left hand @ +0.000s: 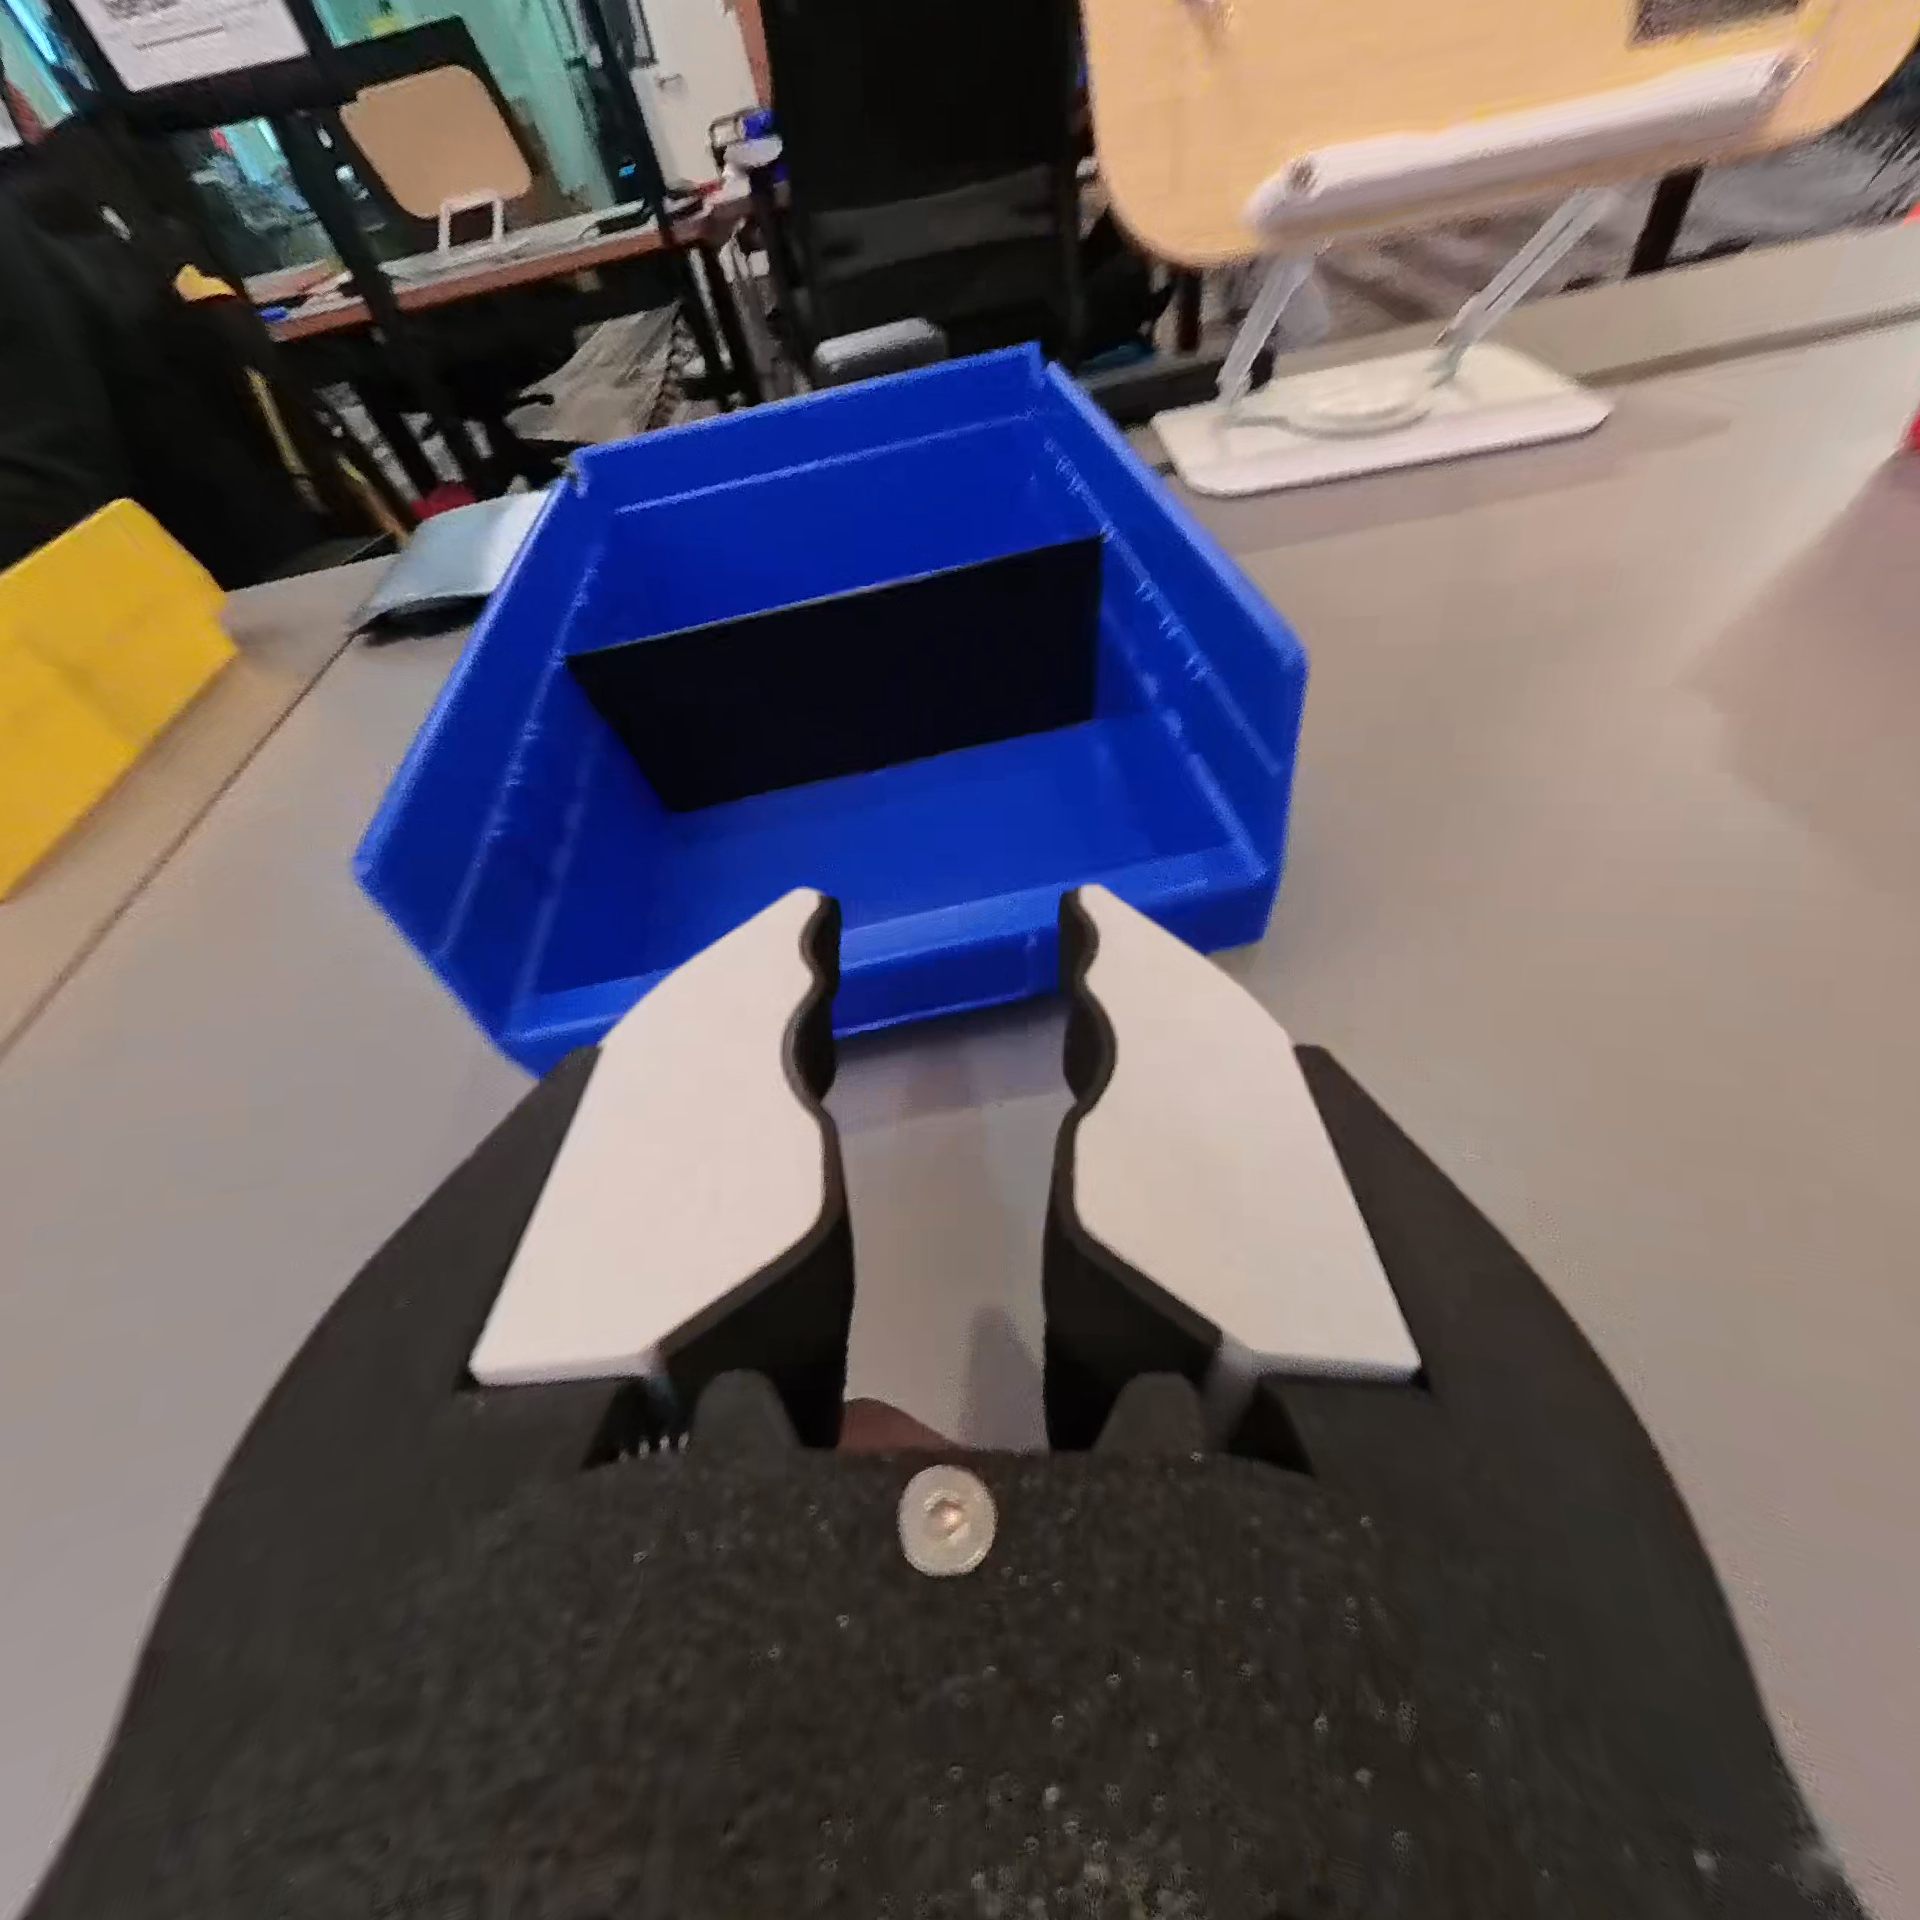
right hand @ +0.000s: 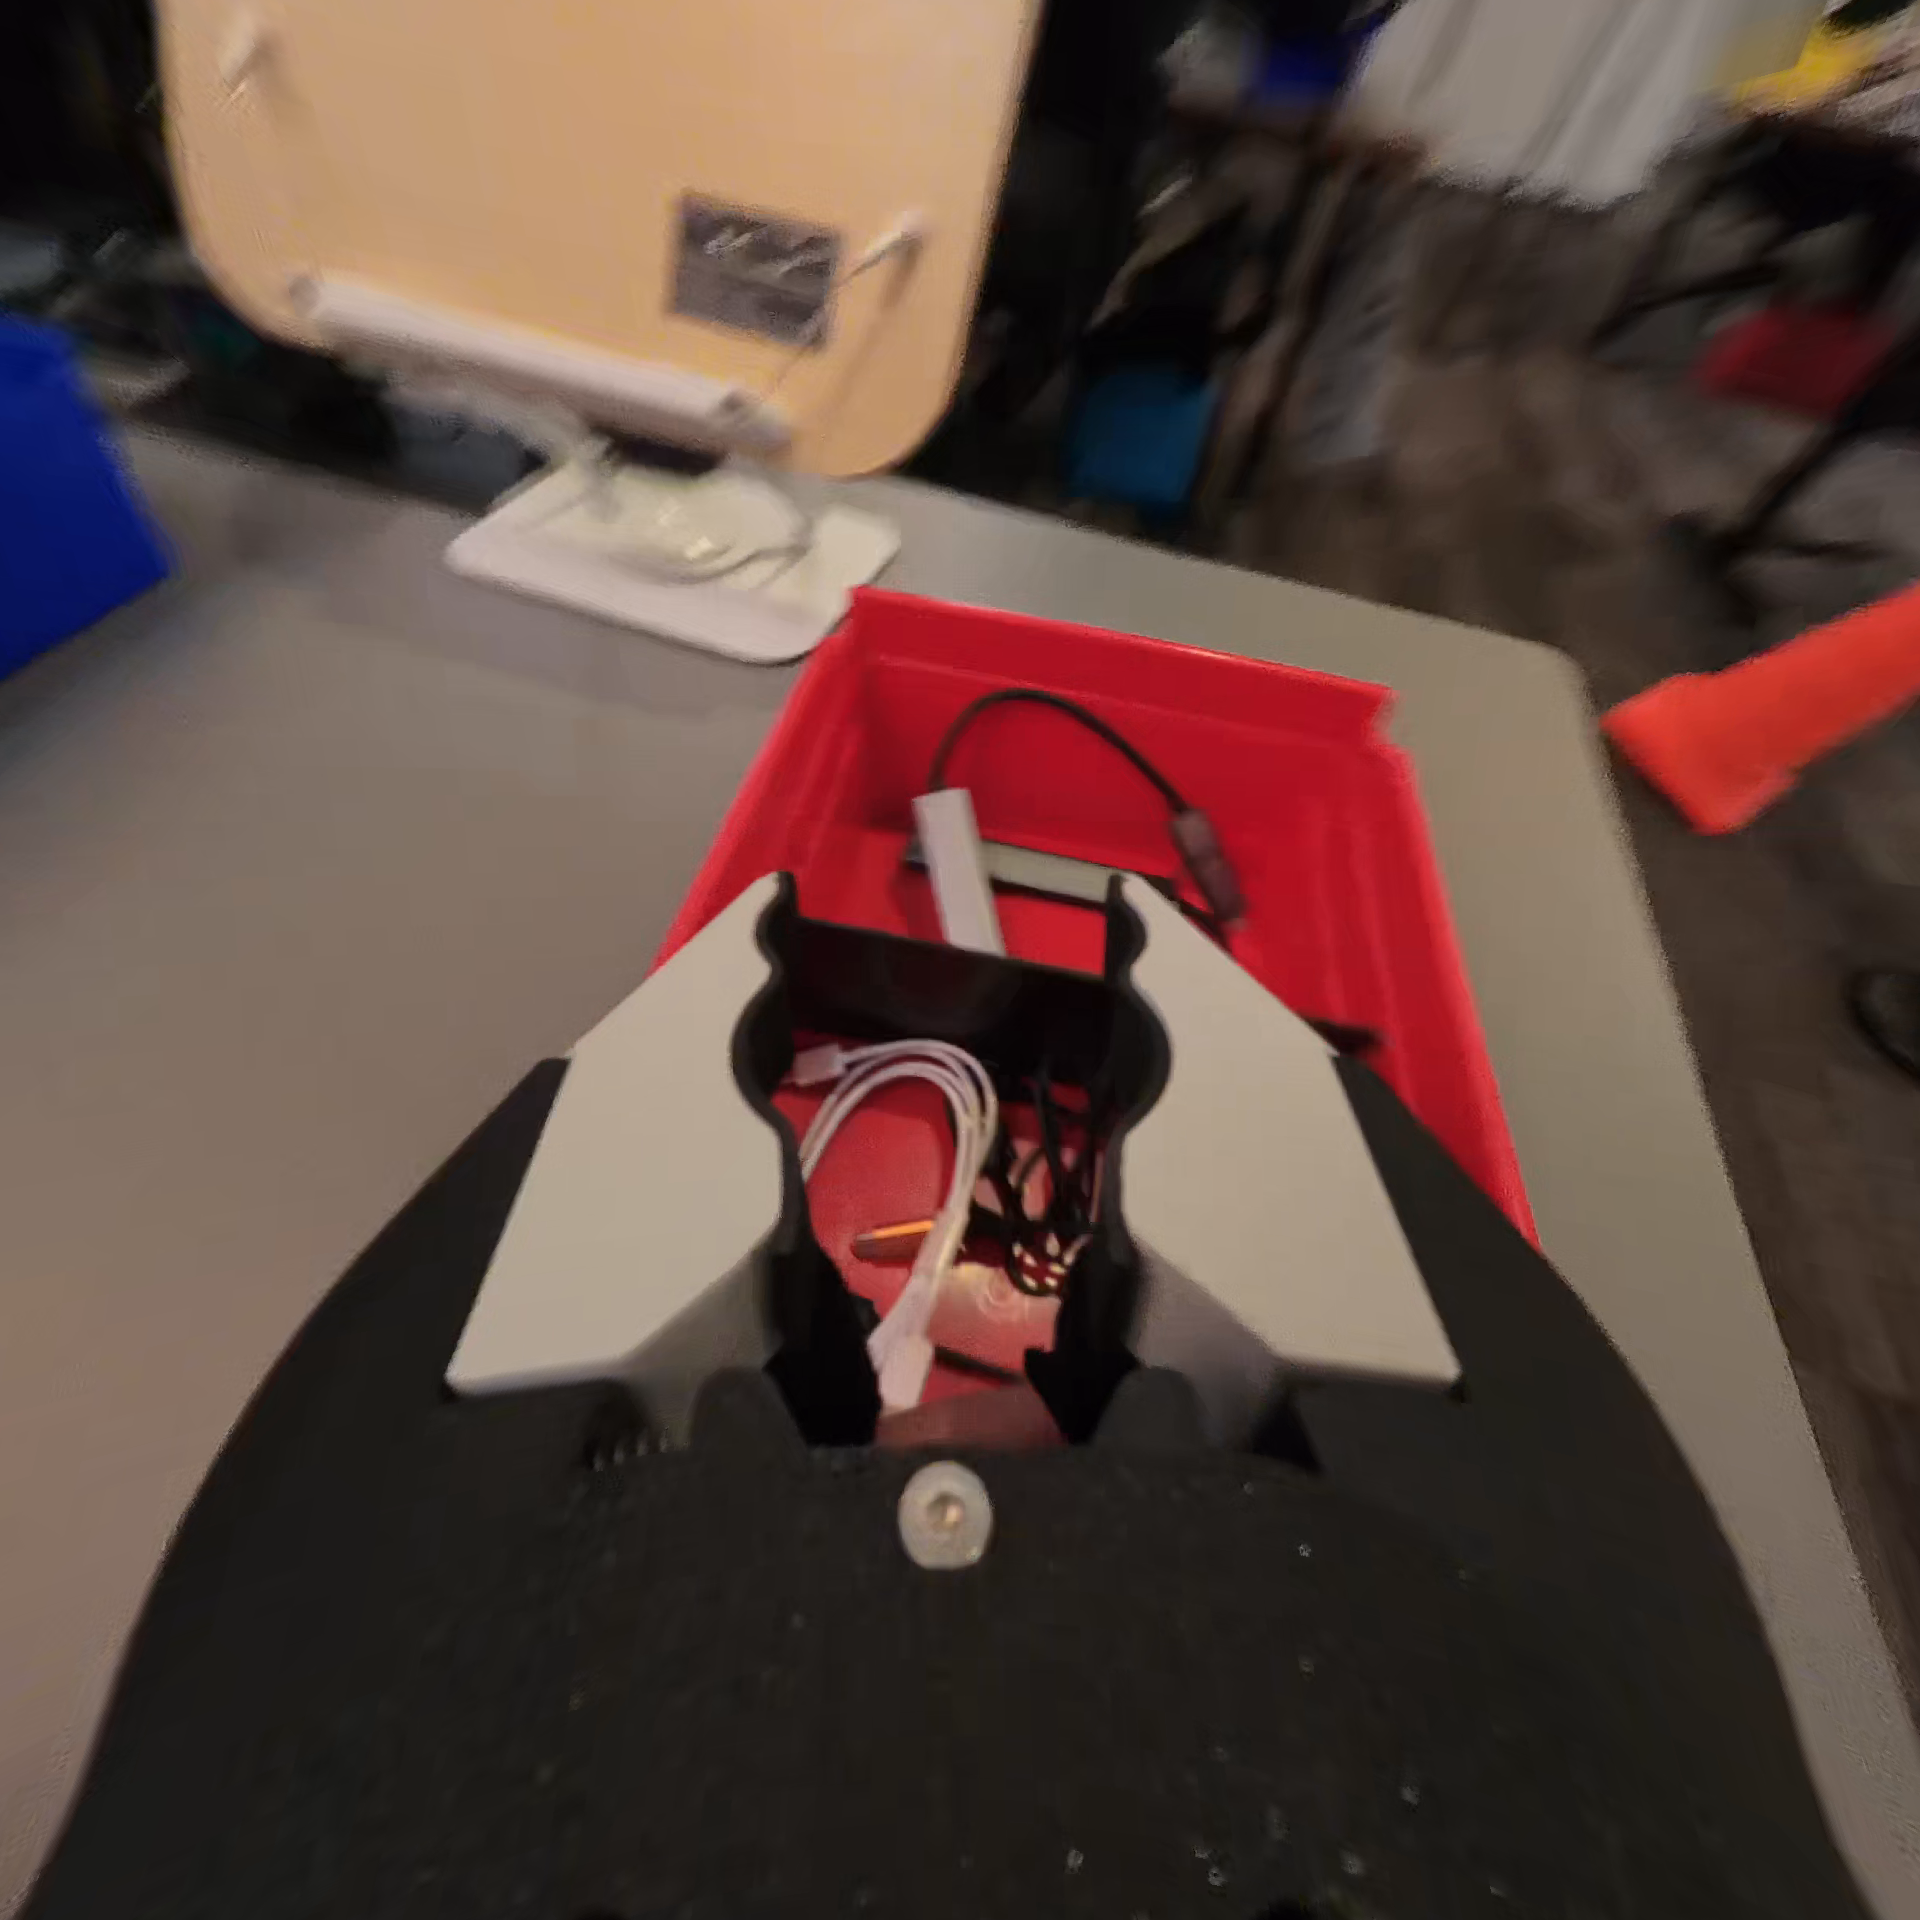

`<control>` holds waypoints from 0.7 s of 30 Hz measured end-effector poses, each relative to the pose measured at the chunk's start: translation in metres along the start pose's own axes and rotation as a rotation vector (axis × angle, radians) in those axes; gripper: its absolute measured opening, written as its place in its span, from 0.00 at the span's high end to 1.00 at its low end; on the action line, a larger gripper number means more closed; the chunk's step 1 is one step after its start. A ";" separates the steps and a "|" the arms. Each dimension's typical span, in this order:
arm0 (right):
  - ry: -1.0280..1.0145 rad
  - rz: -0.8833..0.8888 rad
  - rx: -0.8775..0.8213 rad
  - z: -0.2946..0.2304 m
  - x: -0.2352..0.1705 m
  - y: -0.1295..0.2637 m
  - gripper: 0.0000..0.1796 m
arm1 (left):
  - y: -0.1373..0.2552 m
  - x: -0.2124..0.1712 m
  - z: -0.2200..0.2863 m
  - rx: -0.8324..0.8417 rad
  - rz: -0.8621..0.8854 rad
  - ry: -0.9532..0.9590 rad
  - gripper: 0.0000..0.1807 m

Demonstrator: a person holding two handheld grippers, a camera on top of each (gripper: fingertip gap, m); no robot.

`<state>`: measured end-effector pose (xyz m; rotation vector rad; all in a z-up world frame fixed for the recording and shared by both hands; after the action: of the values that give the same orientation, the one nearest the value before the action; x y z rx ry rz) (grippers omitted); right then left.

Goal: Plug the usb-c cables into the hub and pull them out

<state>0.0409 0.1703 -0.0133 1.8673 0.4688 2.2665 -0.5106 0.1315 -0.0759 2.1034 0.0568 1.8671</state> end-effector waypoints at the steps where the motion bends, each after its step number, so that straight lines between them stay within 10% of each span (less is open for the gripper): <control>1: -0.039 0.052 -0.090 -0.001 -0.016 0.014 0.66 | 0.001 -0.001 -0.003 0.020 -0.028 -0.025 0.78; 9: -0.101 0.055 -0.141 -0.020 -0.104 0.072 0.66 | -0.008 -0.016 0.000 -0.054 -0.185 0.049 0.76; 21: -0.055 -0.001 -0.112 -0.024 -0.118 0.061 0.66 | -0.008 -0.020 0.005 -0.074 -0.200 0.082 0.77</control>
<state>0.0456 0.0716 -0.1053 1.8681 0.3277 2.1855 -0.5070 0.1335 -0.0980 1.8962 0.2063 1.8069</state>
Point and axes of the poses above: each gripper's, where its closed fingertips meet, y back along the fingers, x out of its top, z = x × y across the jaws, the point moved 8 cm from there along y, back along the fingers, and after that the axes turned 4 degrees about y, right-handed, at the moved point
